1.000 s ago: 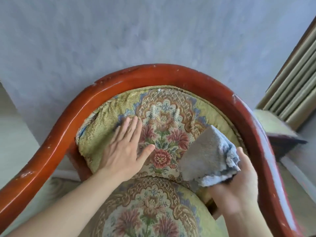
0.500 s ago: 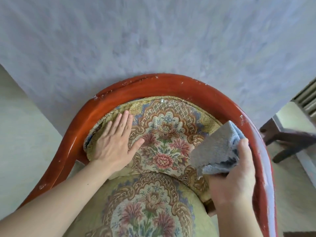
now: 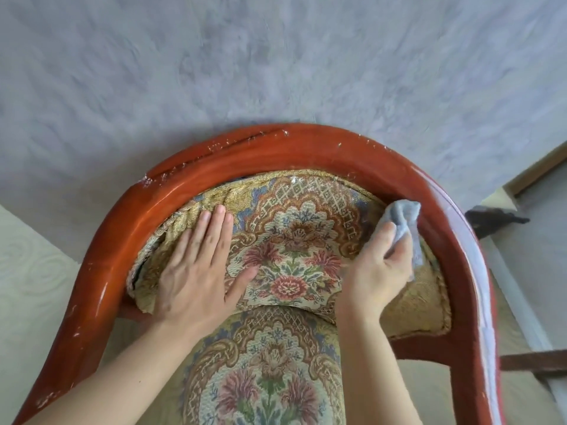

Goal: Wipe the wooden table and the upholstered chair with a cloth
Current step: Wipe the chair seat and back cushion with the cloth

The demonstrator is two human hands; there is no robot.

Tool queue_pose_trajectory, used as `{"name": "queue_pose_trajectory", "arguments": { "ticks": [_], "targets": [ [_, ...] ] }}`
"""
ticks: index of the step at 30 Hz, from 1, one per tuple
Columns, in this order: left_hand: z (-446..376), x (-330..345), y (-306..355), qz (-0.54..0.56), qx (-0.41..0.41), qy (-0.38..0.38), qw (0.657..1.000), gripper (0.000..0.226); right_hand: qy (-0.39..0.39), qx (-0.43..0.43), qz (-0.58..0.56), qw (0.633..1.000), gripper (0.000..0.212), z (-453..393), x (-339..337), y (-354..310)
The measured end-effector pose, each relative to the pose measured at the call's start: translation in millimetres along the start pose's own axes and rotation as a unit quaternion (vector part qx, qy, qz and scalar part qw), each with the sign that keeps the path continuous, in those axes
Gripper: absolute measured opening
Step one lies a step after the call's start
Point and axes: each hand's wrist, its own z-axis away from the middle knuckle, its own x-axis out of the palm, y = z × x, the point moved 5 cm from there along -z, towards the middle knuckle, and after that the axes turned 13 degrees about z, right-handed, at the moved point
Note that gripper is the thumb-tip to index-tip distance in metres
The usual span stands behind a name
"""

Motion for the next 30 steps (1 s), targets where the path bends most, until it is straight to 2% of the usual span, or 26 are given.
{"name": "queue_pose_trajectory", "arguments": {
  "ticks": [3,6,14,21,25,27,28,30],
  "targets": [
    [-1,-1,-1,0.008,0.01,-0.002,1.0,0.085,-0.026,-0.013,0.084,0.996,0.041,7,28,-1],
    [-1,-1,0,0.023,0.009,-0.001,1.0,0.086,-0.033,-0.066,0.134,0.988,0.044,9,39,0],
    [-2,2,-3,0.018,0.016,-0.008,1.0,0.091,-0.125,-0.193,0.175,0.957,0.044,35,76,-21],
    [-2,-1,-3,0.033,0.019,-0.011,0.999,0.094,-0.234,-0.29,0.191,0.908,0.043,62,97,-34],
    [-3,-1,-3,0.027,0.011,-0.02,0.999,0.099,-0.346,-0.362,0.175,0.848,0.043,73,95,-36],
    [-3,-1,-2,0.025,0.01,-0.019,0.999,0.101,-0.395,-0.367,0.161,0.827,0.04,71,90,-35],
    [-3,0,-2,0.026,0.009,-0.018,0.999,0.102,-0.401,-0.359,0.15,0.829,0.037,69,85,-37],
    [-2,0,-2,0.027,0.01,-0.01,1.0,0.102,-0.388,-0.291,0.075,0.871,0.033,59,70,-41]
  ]
}}
